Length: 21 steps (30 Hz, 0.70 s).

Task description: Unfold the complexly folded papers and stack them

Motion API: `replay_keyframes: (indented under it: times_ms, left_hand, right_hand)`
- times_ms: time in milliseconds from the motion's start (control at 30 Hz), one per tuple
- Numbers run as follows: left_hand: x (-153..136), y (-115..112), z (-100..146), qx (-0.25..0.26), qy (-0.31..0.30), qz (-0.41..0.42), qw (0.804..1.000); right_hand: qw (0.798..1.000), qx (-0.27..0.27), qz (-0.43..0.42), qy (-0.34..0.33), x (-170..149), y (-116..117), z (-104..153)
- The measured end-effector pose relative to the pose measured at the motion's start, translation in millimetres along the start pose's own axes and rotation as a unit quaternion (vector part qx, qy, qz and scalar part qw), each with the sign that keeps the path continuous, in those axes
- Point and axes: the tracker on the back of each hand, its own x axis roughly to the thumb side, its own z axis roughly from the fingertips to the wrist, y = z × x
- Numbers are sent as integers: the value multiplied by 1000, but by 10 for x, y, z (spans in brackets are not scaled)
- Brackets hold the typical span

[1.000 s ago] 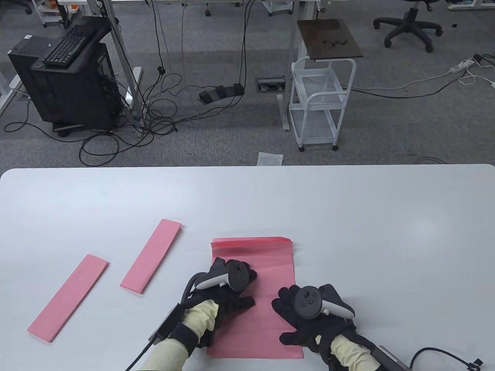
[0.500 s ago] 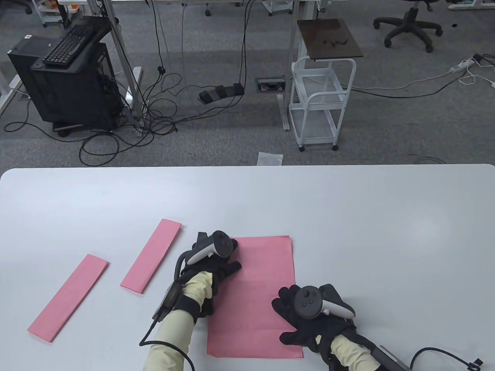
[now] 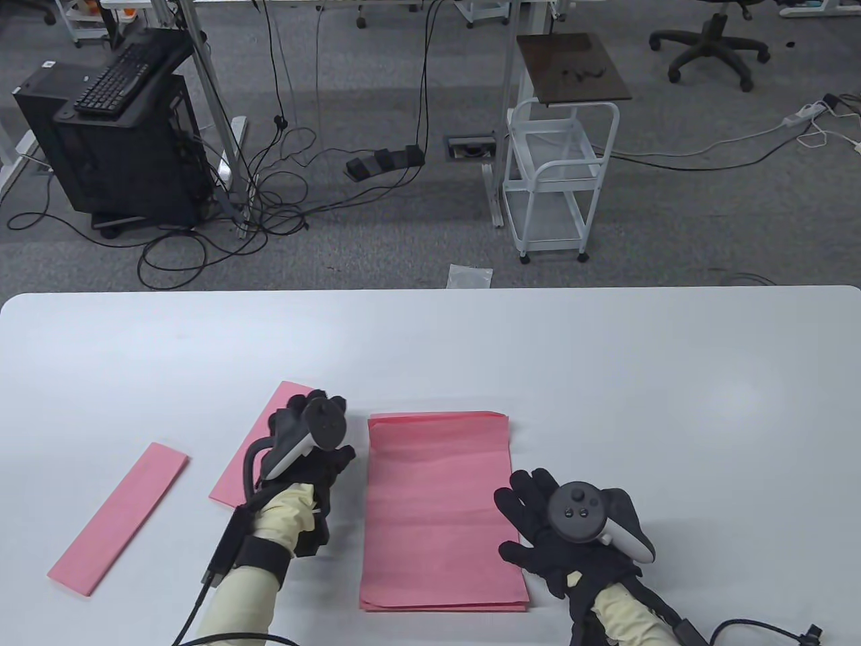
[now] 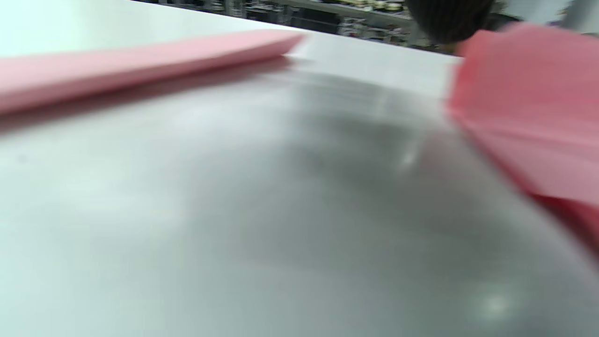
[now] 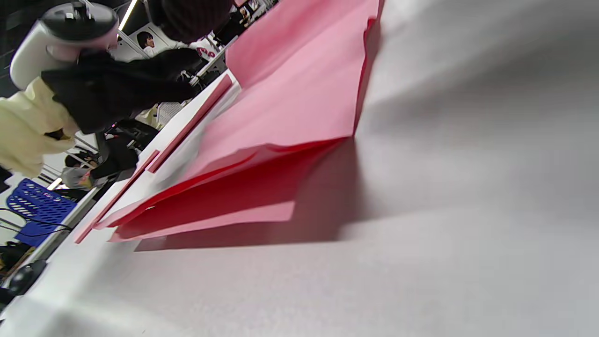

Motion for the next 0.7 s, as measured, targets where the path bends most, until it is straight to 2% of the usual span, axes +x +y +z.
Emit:
replay_keyframes:
  times_ms: [167, 367, 500, 700]
  left_hand:
    - [-532, -156, 73, -86, 87, 27, 992]
    - [-664, -295, 89, -88, 109, 48, 989]
    - [-672, -301, 69, -88, 115, 48, 988]
    - [-710, -236, 45, -53, 132, 13, 990]
  right_hand:
    - [1000, -29, 3, 7, 3, -6, 112]
    - [999, -22, 22, 17, -26, 77, 69]
    - [999, -19, 21, 19, -42, 88, 65]
    - [1000, -23, 1, 20, -84, 63, 77]
